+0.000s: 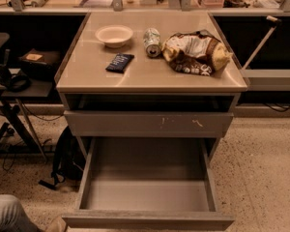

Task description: Close middle drawer

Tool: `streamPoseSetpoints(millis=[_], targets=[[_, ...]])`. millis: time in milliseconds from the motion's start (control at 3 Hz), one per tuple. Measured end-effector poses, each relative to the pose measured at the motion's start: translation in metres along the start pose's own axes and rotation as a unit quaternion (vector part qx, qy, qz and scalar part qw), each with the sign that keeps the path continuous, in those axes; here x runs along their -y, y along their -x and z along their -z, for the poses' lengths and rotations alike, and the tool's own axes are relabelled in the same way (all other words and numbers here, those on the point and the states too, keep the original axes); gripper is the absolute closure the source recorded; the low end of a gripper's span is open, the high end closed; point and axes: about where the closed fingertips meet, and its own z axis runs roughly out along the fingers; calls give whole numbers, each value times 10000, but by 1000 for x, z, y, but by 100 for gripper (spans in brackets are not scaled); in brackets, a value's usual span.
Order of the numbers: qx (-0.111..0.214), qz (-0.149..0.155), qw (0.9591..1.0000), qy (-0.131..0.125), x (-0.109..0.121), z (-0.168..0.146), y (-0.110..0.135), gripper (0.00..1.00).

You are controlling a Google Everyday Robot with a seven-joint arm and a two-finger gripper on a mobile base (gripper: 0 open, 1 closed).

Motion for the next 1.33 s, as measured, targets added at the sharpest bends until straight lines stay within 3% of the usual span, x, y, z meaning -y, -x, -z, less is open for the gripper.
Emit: streamPoseSetpoints(millis=[333, 667, 1000, 1333], targets=[[1003, 360, 9941, 215, 28, -12, 13, 0], [1311, 670, 9889, 196, 51, -21, 13, 0], [1311, 668, 9889, 191, 51, -21, 14, 0], [1435, 1004, 9839, 355, 77, -25, 39, 0]])
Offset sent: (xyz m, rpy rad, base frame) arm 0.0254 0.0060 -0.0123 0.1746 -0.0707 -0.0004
